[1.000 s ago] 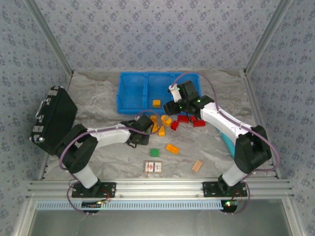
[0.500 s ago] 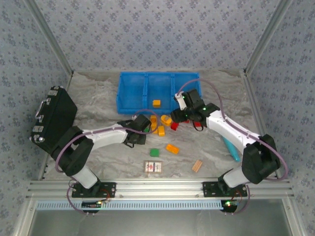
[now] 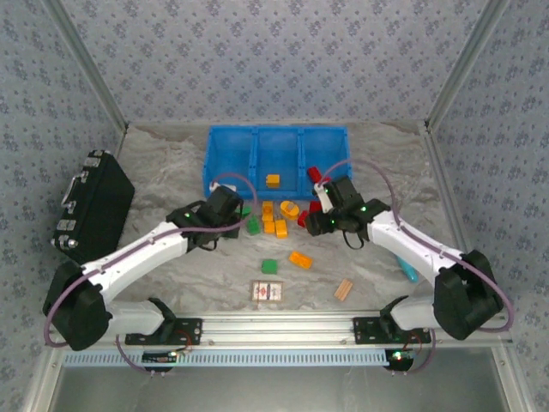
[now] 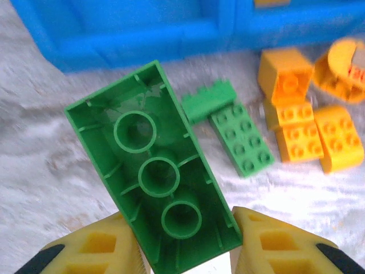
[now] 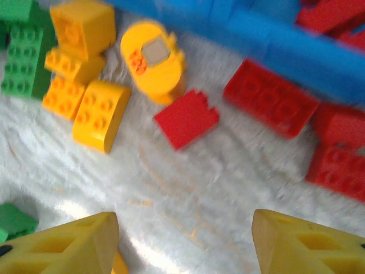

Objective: Sort the legos into containers by color
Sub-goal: Place the lego in the container.

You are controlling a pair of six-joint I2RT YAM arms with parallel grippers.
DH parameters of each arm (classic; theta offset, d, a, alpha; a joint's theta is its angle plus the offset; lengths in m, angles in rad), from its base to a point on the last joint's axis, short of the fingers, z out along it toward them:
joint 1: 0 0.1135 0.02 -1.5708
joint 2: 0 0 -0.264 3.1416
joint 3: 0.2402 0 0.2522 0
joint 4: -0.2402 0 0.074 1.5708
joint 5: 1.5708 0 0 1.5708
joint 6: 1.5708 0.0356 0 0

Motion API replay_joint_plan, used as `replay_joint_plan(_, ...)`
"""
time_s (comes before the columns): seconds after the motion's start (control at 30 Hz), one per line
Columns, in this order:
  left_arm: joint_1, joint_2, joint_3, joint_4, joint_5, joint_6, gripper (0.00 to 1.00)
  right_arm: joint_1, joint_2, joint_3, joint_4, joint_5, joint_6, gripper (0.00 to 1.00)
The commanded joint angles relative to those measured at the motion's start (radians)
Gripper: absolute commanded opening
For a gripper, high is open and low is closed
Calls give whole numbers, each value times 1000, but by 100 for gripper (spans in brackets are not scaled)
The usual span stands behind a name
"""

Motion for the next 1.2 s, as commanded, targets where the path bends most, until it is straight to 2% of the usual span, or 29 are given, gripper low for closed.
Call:
replay_joint_plan(0.0, 67, -4, 60, 13, -25, 111, 35, 73, -41, -72, 25, -4, 67, 65)
replay_joint_plan(0.13, 173, 51, 94, 84, 78, 162, 35, 167, -68, -130, 41, 37, 113, 66)
replay_joint_plan(0.27, 266, 138, 125, 148, 198, 184, 33, 196, -73, -146, 29, 63, 178, 66)
replay_joint_plan(0.8, 308, 404, 271, 234, 253, 252, 35, 251, 2, -119, 76, 3, 202, 67)
replay_joint_plan(1.0, 314, 443, 301, 248, 248, 256, 49, 260, 5, -141, 81, -10, 192, 67)
replay_joint_plan(1.17, 318, 455, 310, 247, 248, 266, 52, 272, 24, -144, 67, 4, 153, 75)
